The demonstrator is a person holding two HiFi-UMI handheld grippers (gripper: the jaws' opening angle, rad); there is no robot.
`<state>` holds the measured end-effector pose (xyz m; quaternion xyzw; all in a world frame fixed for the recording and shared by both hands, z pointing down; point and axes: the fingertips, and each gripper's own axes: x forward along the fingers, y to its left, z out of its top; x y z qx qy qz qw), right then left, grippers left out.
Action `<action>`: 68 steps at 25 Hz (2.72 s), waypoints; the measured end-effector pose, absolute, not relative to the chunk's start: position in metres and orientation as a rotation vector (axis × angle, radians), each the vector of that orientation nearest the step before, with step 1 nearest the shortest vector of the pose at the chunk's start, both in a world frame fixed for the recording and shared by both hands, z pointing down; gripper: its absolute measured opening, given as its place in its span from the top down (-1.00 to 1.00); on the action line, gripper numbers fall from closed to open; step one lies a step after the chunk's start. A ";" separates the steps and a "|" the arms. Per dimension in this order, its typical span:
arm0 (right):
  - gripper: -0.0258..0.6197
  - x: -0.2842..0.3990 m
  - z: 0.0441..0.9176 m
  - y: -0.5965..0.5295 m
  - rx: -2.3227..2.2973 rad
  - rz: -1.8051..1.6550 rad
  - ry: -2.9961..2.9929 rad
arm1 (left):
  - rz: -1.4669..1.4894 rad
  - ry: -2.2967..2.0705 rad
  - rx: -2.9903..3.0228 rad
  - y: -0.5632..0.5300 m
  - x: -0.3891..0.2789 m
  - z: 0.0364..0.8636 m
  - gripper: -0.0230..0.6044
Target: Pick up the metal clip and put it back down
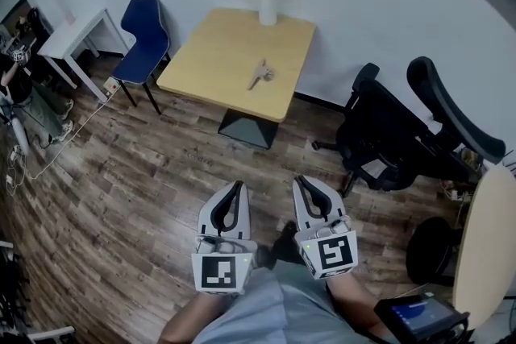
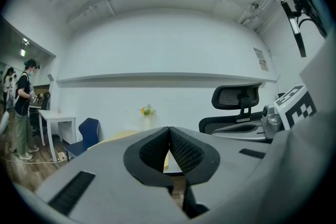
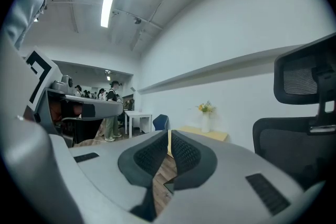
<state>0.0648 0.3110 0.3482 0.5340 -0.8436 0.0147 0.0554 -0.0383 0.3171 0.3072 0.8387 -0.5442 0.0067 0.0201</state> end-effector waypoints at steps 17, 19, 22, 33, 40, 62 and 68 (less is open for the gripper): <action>0.77 0.089 0.408 0.166 1.548 0.240 -2.535 | 0.232 -1.677 2.438 0.171 -0.022 0.369 0.87; 0.76 0.093 0.410 0.151 1.545 0.247 -2.539 | 0.247 -1.674 2.434 0.156 -0.017 0.373 0.87; 0.76 0.096 0.410 0.130 1.535 0.239 -2.549 | 0.250 -1.683 2.416 0.134 -0.013 0.374 0.87; 0.77 0.125 0.355 0.042 1.512 0.063 -2.659 | 0.155 -1.790 2.491 0.065 0.027 0.316 0.87; 0.76 0.119 0.348 0.022 1.475 0.028 -2.679 | 0.090 -1.865 2.475 0.051 0.016 0.306 0.87; 0.76 0.056 0.415 -0.136 1.572 0.228 -2.481 | 0.134 -1.686 2.492 -0.127 -0.065 0.362 0.87; 0.76 0.048 0.381 -0.198 1.750 0.231 -2.446 | 0.082 -1.627 2.585 -0.193 -0.092 0.327 0.87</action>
